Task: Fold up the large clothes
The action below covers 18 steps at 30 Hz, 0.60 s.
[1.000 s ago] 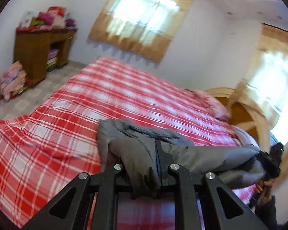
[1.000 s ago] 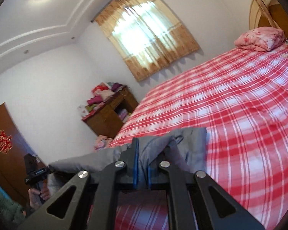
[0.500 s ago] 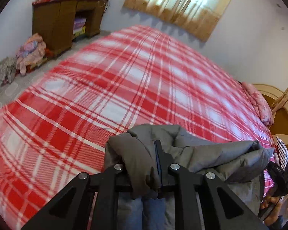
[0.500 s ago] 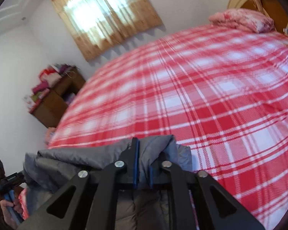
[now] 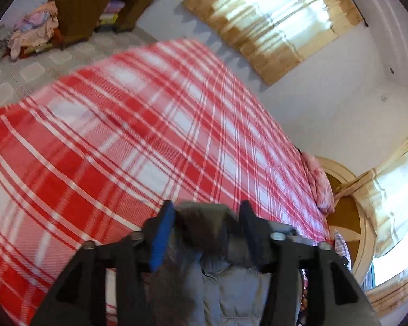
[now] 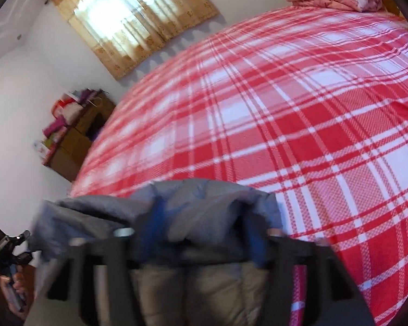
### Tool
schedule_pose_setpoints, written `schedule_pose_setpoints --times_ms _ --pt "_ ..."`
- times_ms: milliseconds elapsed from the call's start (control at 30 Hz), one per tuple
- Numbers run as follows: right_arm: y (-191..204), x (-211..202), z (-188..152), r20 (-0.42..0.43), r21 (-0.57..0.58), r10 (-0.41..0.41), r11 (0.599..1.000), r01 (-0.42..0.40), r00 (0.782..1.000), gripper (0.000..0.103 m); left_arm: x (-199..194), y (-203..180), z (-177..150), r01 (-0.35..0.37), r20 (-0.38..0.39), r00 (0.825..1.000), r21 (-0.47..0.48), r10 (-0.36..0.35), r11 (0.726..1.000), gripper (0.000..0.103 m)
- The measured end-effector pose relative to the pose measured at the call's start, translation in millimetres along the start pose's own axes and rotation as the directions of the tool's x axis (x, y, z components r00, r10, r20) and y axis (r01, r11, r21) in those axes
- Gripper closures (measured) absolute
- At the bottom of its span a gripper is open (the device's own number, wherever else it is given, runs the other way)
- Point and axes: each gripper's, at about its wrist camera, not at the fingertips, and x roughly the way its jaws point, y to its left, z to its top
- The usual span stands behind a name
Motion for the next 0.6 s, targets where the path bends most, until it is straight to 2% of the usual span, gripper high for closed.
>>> schedule_pose_setpoints --times_ms 33,100,133,167,200,267,333,400,467,533,600 --pt "2.6 -9.4 2.4 0.027 -0.004 0.002 1.000 -0.002 1.000 0.008 -5.3 -3.3 0.7 -0.020 0.015 1.000 0.018 0.019 1.000 0.049" --pt "9.8 -38.0 7.2 0.088 -0.030 -0.011 0.999 0.014 0.996 0.009 -20.0 -17.1 -5.3 -0.077 0.043 0.996 0.070 0.074 0.995 0.049" --pt "18.1 -54.3 8.1 0.127 -0.061 -0.042 0.997 0.050 0.991 0.014 -24.4 -23.2 -8.9 -0.096 0.052 0.994 0.097 0.091 0.991 0.049" --pt "26.2 -63.9 8.3 0.146 -0.089 -0.065 0.993 0.079 0.987 0.026 -30.2 -32.5 -15.7 -0.126 0.064 0.991 0.138 0.118 0.982 0.049" --pt "41.8 -75.6 6.6 0.157 -0.149 -0.084 0.983 0.107 0.984 0.034 -34.5 -46.7 -27.2 -0.168 0.079 0.985 0.191 0.155 0.967 0.049" --pt "69.3 -80.6 -0.8 0.115 -0.244 -0.072 0.965 0.099 0.991 0.068 -35.3 -77.8 -59.2 -0.199 0.083 0.980 0.300 0.183 0.933 0.049" --pt "101.2 -70.7 -17.3 0.024 -0.297 -0.017 0.954 0.023 1.000 0.081 -29.9 -102.2 -91.9 -0.192 0.064 0.981 0.372 0.181 0.908 0.049" --pt "127.9 -54.5 -33.6 -0.028 -0.316 0.029 0.948 -0.037 0.999 0.081 -12.4 -126.2 -116.9 -0.188 0.058 0.982 0.425 0.181 0.886 0.049" --pt "154.9 -30.0 -45.5 -0.054 -0.349 0.035 0.936 -0.052 0.998 0.081 17.5 -153.8 -133.2 -0.196 0.047 0.979 0.491 0.199 0.849 0.049" --pt "175.1 1.2 -52.4 -0.098 -0.389 -0.014 0.921 -0.025 0.995 0.081 40.0 -164.7 -134.3 -0.202 0.046 0.977 0.528 0.209 0.825 0.049" --pt "186.5 35.9 -57.5 -0.125 -0.406 -0.068 0.914 0.011 0.990 0.081 61.4 -162.3 -127.8 -0.262 0.075 0.962 0.534 0.264 0.804 0.049"
